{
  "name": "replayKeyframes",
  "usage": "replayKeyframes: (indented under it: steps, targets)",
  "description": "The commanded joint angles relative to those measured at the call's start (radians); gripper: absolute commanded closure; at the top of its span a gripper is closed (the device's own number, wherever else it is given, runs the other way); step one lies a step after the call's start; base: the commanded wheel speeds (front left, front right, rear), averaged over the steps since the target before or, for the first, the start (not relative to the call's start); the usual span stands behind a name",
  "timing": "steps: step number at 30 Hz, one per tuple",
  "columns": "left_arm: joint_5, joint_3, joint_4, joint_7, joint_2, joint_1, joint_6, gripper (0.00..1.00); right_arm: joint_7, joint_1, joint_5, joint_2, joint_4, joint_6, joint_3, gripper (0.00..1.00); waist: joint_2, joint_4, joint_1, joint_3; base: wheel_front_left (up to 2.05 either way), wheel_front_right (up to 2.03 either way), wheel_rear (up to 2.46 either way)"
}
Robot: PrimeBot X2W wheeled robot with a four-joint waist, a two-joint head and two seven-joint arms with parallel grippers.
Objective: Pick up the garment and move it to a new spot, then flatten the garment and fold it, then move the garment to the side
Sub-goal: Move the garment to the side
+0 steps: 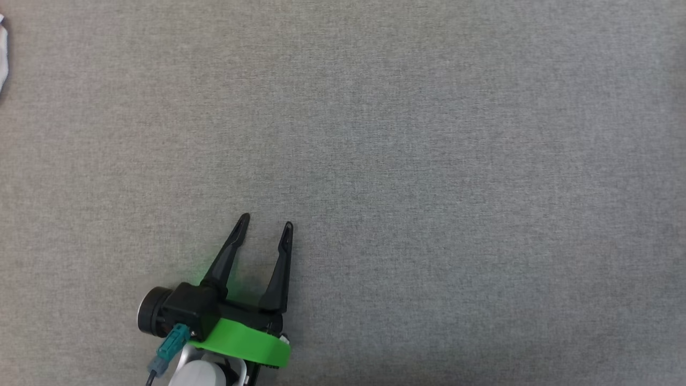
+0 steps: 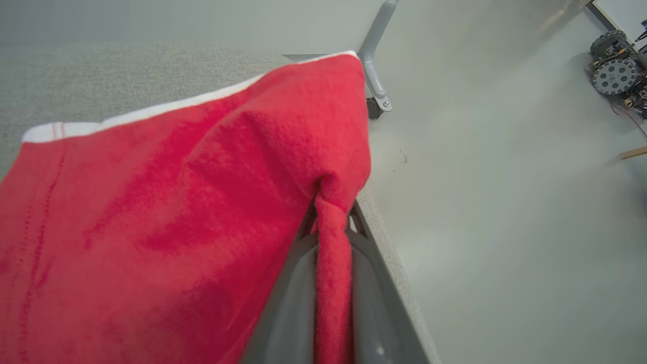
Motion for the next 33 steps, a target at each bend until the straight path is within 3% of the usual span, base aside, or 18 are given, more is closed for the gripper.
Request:
replayKeyframes:
  steps: [1, 2, 3, 4, 11, 16, 24, 33]
  targets:
    - [0.010, 0.004, -0.004, 0.000, 0.004, 0.010, -0.003, 0.00, -0.013, -0.017, -0.018, 0.000, 0.009, 0.000, -0.005, 1.00, 0.0000, 0.020, -0.0001, 0.005, 0.00, 0.00, 0.00]
    - [0.011, 0.006, -0.004, 0.000, 0.004, 0.012, -0.003, 0.00, -0.032, -0.029, -0.051, -0.009, 0.016, 0.000, -0.011, 0.84, 0.0000, 0.022, -0.0001, 0.004, 0.00, 0.00, 0.00]
    - [0.012, 0.008, -0.003, 0.000, 0.004, 0.012, -0.003, 0.00, -0.046, -0.037, -0.072, -0.005, 0.023, -0.001, -0.016, 0.07, 0.0000, 0.022, -0.0001, 0.002, 0.00, 0.00, 0.00]
    - [0.010, 0.013, -0.004, 0.000, 0.004, 0.013, -0.003, 0.00, -0.049, -0.043, -0.088, 0.001, 0.034, -0.001, -0.030, 0.00, 0.0000, 0.021, -0.0001, 0.001, 0.00, 0.00, 0.00]
    - [-0.012, 0.045, -0.008, 0.000, 0.004, -0.004, -0.003, 0.00, -0.133, -0.030, -0.215, 0.038, 0.011, -0.001, -0.035, 0.00, 0.0000, -0.016, -0.0001, -0.033, 0.00, 0.00, 0.00]
    - [-0.031, 0.064, 0.006, 0.000, 0.004, 0.015, -0.003, 0.00, -0.271, 0.047, -0.176, 0.092, -0.091, -0.001, -0.024, 0.00, 0.0000, -0.036, -0.0001, -0.126, 0.00, 0.00, 0.00]
    - [-0.053, 0.134, 0.040, 0.000, 0.004, 0.122, -0.003, 0.00, -0.472, 0.375, -0.114, 0.199, -0.312, -0.001, 0.013, 0.00, 0.0000, -0.026, -0.0001, -0.369, 0.00, 0.00, 0.00]
    - [-0.039, 0.193, 0.048, 0.000, 0.004, 0.226, -0.003, 0.00, -0.508, 0.816, -0.102, 0.434, -0.639, -0.001, 0.093, 0.00, 0.0000, -0.008, -0.0001, -0.528, 0.00, 0.00, 0.00]
